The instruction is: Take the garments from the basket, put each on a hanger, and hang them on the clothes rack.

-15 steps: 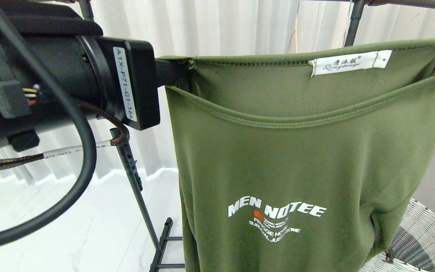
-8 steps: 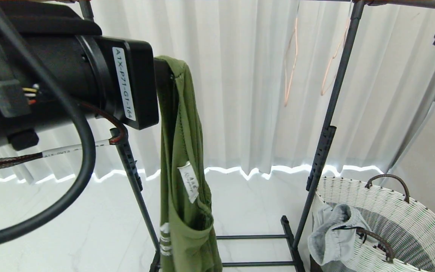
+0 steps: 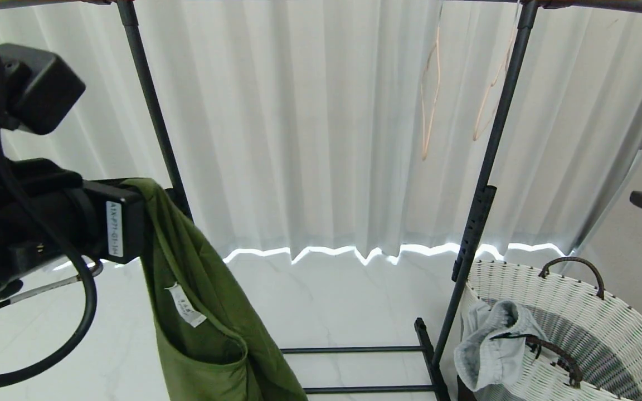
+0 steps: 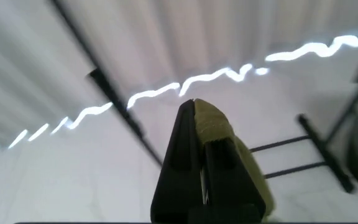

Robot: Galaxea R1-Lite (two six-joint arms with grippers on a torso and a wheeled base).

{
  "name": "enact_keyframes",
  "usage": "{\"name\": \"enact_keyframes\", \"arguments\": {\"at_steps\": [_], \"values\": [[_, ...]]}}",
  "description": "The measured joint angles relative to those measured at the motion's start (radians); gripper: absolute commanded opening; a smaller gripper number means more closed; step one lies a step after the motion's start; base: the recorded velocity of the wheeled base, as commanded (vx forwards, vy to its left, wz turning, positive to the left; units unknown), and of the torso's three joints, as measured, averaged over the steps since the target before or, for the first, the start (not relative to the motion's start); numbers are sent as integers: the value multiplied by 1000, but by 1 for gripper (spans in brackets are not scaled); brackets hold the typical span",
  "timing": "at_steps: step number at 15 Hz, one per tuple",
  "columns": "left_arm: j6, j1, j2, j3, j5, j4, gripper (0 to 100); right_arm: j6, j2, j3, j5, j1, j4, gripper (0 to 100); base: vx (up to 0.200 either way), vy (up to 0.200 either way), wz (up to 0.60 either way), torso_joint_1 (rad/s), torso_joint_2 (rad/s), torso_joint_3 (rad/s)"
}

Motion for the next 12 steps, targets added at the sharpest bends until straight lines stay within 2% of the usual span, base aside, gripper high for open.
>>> {"name": "enact_keyframes", "arguments": {"at_steps": [1,2,4,5,6,9,12], "values": [[0,52,-20,38,-11,-2,0,-1,-3,25,-68,-33,14,100,0,0,0,0,0,0],[0,87,-38,65,-25,-7,0,-1,-4,44,-95,-47,19,100,0,0,0,0,0,0],[0,130,-77,137,-48,-40,0,-1,-21,116,-249,-54,17,100,0,0,0,0,0,0],[0,140,-93,172,-51,-72,0,-5,-45,154,-287,-46,17,100,0,0,0,0,0,0],[-4,146,-109,206,-51,-106,0,-23,-80,197,-306,-35,17,100,0,0,0,0,0,0],[-10,162,-147,325,-53,-227,0,-155,-195,376,-327,-16,4,100,0,0,0,0,0,0],[-16,184,-177,467,-54,-374,0,-183,-226,484,-330,-11,-119,100,0,0,0,0,0,0]]}}
